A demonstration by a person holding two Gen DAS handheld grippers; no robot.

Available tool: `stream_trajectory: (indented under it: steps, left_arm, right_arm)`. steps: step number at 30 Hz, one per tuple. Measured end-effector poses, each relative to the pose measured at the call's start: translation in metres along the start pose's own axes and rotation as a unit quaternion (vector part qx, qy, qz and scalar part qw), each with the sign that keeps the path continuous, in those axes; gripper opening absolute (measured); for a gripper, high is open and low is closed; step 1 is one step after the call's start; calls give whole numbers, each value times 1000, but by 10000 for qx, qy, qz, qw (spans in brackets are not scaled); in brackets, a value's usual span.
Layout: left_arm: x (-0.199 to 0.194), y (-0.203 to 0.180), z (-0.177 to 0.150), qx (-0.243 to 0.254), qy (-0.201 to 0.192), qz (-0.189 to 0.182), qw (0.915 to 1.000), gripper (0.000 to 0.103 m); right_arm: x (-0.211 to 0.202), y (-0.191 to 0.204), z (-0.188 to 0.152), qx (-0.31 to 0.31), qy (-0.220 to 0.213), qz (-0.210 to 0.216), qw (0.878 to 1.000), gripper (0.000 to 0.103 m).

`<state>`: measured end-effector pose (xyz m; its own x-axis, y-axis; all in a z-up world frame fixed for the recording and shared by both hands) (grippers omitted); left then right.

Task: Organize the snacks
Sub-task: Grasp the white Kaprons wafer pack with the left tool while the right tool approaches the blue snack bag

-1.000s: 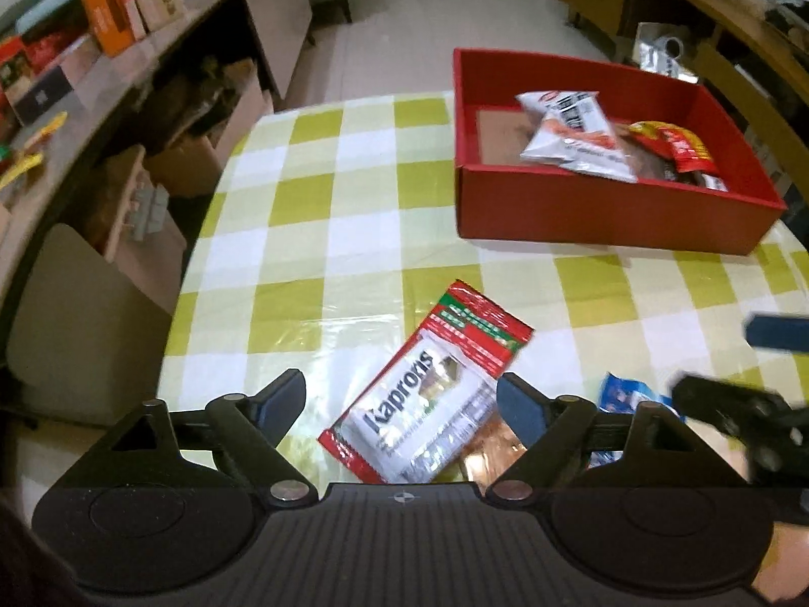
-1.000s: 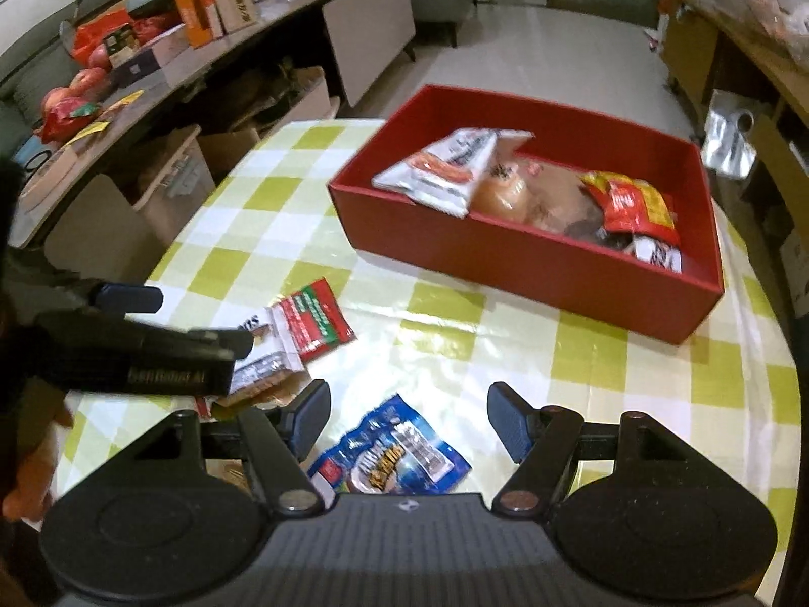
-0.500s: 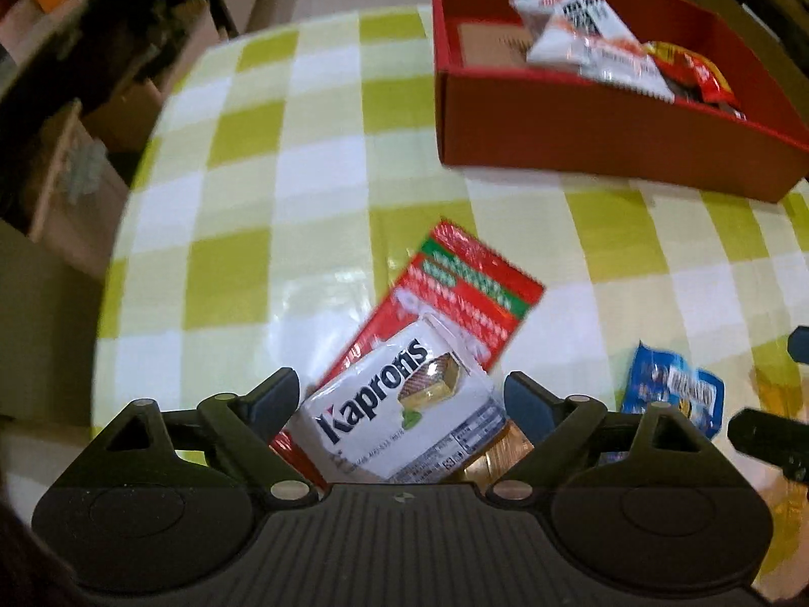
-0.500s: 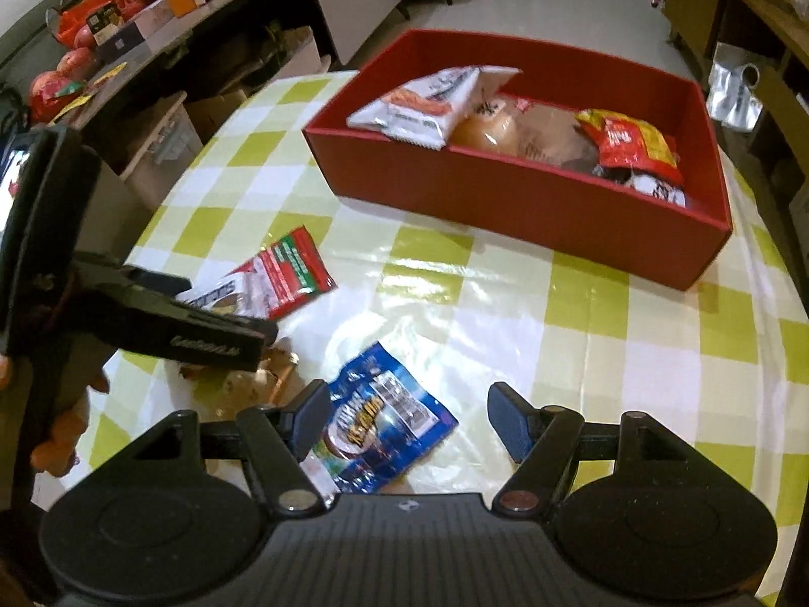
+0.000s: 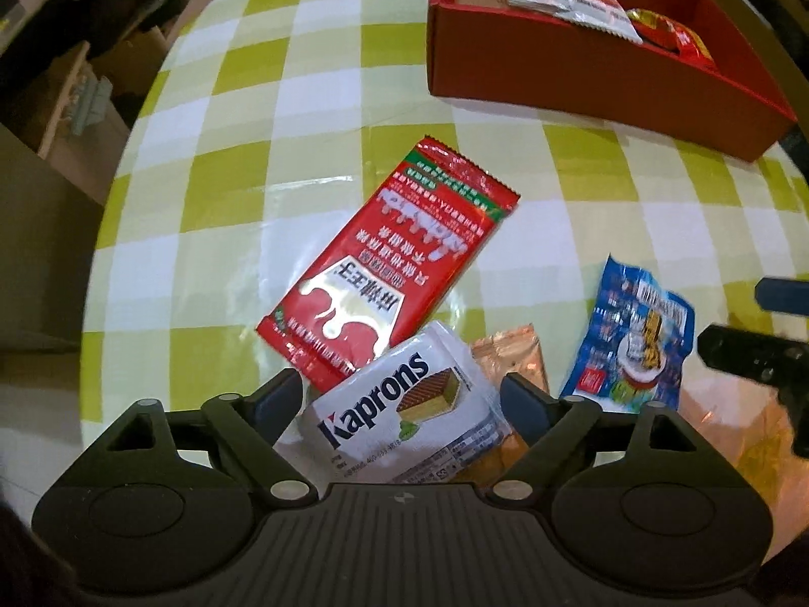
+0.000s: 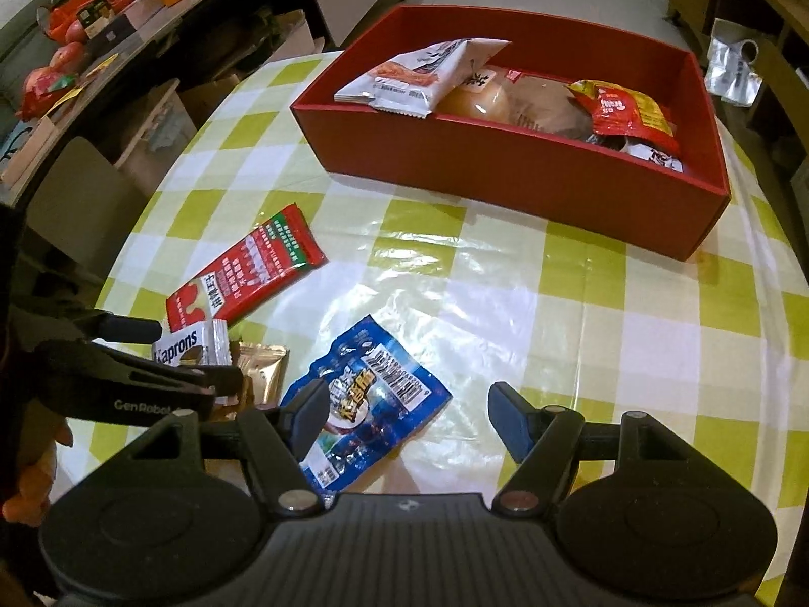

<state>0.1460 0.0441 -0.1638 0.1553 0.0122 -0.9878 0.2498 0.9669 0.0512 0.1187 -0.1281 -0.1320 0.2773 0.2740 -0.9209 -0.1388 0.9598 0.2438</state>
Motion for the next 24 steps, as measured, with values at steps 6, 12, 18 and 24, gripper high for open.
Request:
stream_trajectory:
  steps: [6,12,18,24]
  left_arm:
    - [-11,3,-4,-47,-76,-267,9996,92]
    - [-8,1,-19,118,64,-208,9997,93]
    - [-2,10,-19,-811,121,-629,9946,95]
    - [17,2,-13,-928,281,-334,9947,99]
  right_arm:
    - [-2,-1,-1,-11,13,61,10000,78]
    - [-5,0,-2,-35,-7,103,9999,78]
    - [-4,5,-1,-90,-6,149,9998,78]
    - [-2,-1,-2,-38,31,112,9999,78]
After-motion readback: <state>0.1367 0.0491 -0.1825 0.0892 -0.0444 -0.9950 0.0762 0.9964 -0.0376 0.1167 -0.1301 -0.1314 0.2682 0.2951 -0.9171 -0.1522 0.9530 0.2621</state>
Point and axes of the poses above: each gripper's, at about its wrist camera, not at the fingertips, and x roughly the way its jaws point, y to its left, z to its top, the point moved 10 cm from there along x, roughly the way its jaws point, and after that the axes turned 6 degrees about y, right-handed, at the moved point
